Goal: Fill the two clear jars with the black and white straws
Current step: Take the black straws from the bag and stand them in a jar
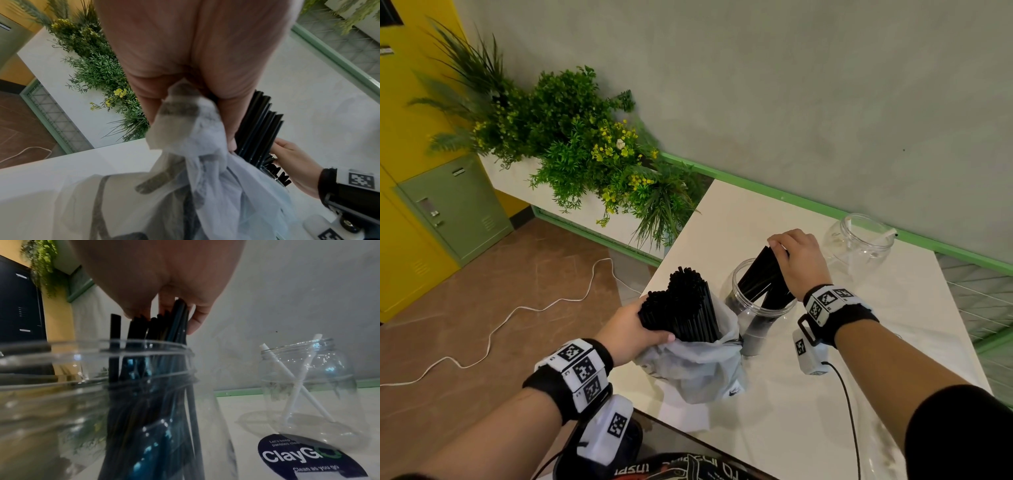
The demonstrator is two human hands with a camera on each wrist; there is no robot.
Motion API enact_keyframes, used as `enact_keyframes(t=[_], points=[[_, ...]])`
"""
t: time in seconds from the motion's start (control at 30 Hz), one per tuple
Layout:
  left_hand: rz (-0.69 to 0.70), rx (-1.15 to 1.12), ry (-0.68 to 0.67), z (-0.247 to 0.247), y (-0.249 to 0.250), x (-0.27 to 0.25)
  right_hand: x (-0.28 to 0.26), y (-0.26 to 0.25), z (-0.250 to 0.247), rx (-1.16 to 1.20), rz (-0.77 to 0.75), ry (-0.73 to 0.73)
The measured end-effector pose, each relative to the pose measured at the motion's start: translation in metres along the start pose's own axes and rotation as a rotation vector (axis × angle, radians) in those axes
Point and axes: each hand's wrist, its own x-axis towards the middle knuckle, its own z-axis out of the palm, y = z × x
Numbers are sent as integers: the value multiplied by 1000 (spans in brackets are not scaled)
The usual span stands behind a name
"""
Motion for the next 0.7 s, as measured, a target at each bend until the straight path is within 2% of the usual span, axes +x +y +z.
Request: enact_keyframes(t=[0.17,0.27,0.33,0.47,0.53,0.7], points=[[-4,-9,1,0,0,-1,-2,-9,-14,-17,40,38],[6,-14,0,1,0,-1,-16,-38,-28,92,-22,142],[9,-16,-2,1,0,-1,-37,-64,-32,207,-76,135],[11,-34,8,2,-1,-1,-84,-98,-8,336,-103,-73],[19,-45,13,3,-1,-1,-98,-103,11,386,-53,-213],[30,-55,14,5,-1,-1,-96,-109,29,474,111,-388]])
